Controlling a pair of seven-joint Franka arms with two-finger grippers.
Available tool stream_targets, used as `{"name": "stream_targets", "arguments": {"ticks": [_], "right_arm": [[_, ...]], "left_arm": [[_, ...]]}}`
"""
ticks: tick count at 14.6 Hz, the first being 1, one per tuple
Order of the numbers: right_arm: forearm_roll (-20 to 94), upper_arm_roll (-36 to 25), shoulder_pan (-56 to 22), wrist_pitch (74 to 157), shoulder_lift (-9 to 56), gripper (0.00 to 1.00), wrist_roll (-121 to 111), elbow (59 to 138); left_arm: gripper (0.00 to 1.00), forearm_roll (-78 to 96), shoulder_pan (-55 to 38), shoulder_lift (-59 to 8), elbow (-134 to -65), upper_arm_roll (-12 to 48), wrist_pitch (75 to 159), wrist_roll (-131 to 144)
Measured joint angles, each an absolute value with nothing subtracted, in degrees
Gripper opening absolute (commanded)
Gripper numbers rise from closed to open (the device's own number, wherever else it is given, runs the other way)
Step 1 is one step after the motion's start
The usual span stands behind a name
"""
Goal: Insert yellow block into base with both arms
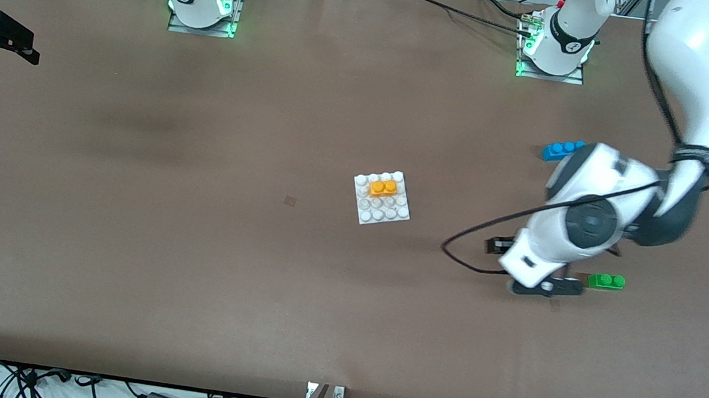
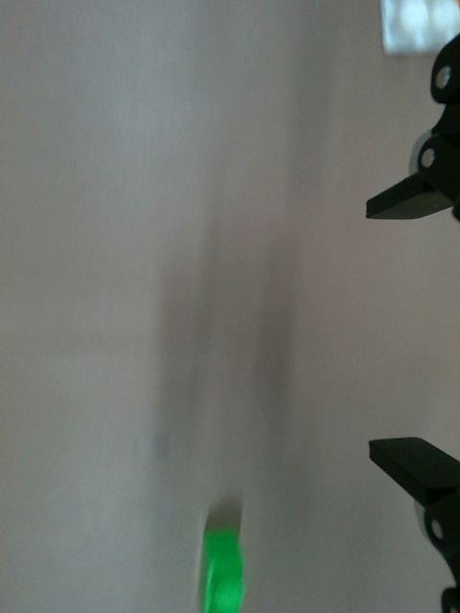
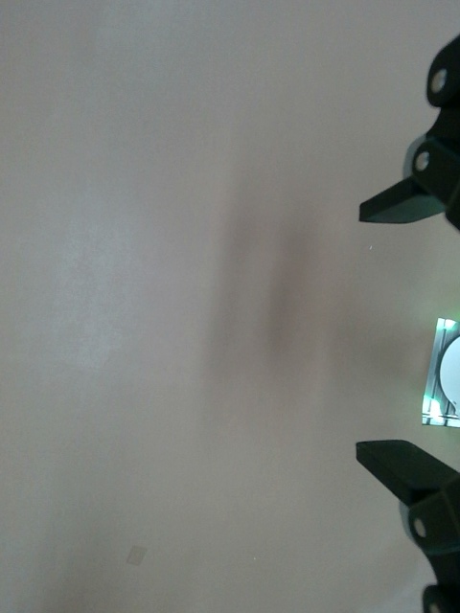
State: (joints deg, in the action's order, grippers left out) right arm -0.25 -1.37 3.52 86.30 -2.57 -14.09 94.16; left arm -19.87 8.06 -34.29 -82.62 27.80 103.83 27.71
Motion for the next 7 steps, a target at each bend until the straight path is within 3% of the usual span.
{"name": "stream_targets", "arguments": {"ticks": [5, 7], "right_arm": [[-0.25, -1.40, 3.52, 86.30, -2.57, 1.00, -14.09, 94.13], [-0.25, -1.40, 3.50, 86.30, -2.57, 1.00, -14.09, 94.13]], "left_arm": [[1.00, -7.24, 8.01, -26.58, -81.59, 12.09, 99.26, 9.44], [1.00, -4.16, 8.03, -22.74, -80.72, 8.90, 94.40, 7.26]]}}
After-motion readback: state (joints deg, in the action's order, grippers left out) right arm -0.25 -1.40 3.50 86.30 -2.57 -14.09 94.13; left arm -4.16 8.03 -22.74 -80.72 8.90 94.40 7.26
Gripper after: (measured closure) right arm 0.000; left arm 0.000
